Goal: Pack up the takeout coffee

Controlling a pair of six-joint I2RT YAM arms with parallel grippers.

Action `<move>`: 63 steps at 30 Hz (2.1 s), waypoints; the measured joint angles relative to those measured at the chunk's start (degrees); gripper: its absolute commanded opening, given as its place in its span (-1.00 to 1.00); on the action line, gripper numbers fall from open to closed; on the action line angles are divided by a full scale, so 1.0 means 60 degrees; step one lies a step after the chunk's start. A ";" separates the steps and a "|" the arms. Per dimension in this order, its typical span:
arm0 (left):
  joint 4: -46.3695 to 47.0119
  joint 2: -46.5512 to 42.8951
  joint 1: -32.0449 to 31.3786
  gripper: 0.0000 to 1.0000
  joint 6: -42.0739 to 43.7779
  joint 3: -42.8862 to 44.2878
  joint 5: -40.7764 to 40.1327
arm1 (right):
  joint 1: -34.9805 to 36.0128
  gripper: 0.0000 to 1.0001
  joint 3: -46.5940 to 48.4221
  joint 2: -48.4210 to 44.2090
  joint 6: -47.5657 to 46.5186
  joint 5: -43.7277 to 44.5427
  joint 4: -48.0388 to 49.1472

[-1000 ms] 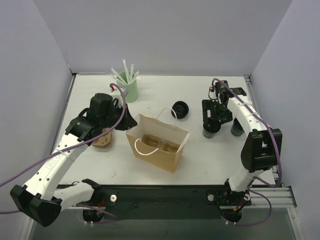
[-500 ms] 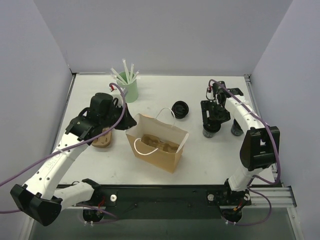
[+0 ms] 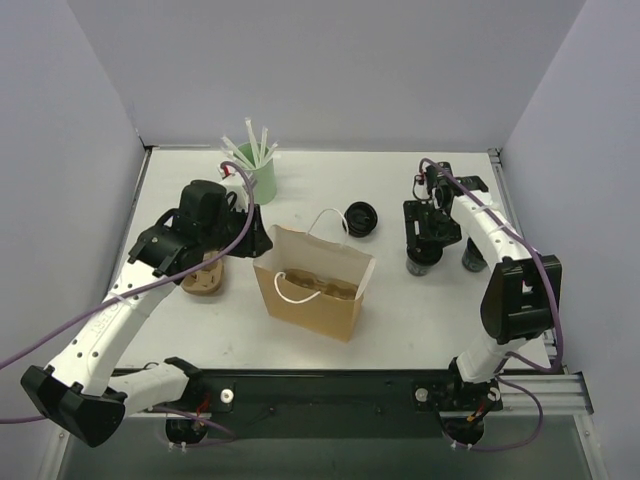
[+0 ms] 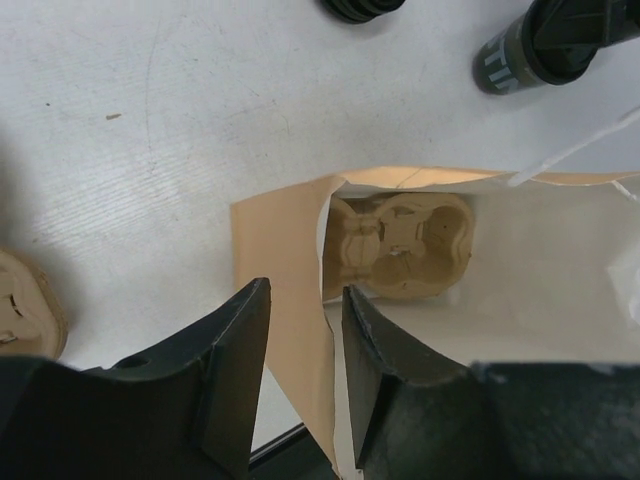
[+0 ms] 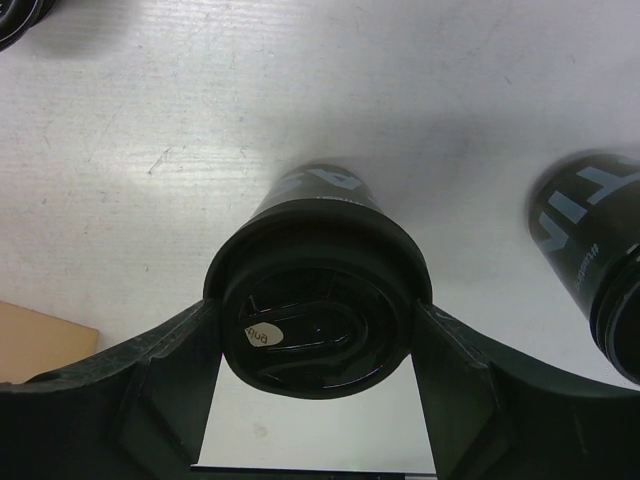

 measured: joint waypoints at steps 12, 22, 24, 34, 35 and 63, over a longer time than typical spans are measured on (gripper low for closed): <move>-0.0076 0.0208 0.0186 -0.21 0.0688 0.0270 -0.0685 | 0.0969 0.12 0.2626 -0.1504 0.0532 0.0270 -0.1974; 0.0273 0.0240 0.0182 -1.00 0.0794 0.0255 -0.0168 | 0.3246 0.09 0.7082 -0.2273 0.0280 0.0186 -0.3286; 0.0295 0.0240 0.0175 -1.00 0.0681 0.0255 -0.0069 | 0.4011 0.09 0.7610 -0.2470 0.0270 0.0175 -0.3322; 0.0379 0.0226 0.0131 -1.00 -0.0146 0.0248 0.0095 | 0.8400 0.08 0.7828 -0.2696 0.0277 0.0605 -0.2983; 0.0408 0.0208 0.0120 -1.00 -0.0237 0.0229 0.0095 | 0.8648 0.08 0.7883 -0.2634 0.0273 0.0732 -0.2889; 0.4317 -0.2535 -0.0018 -1.00 -0.1275 -0.2805 0.0732 | 1.0819 0.07 0.3446 -0.2466 -0.0262 0.3603 -0.1614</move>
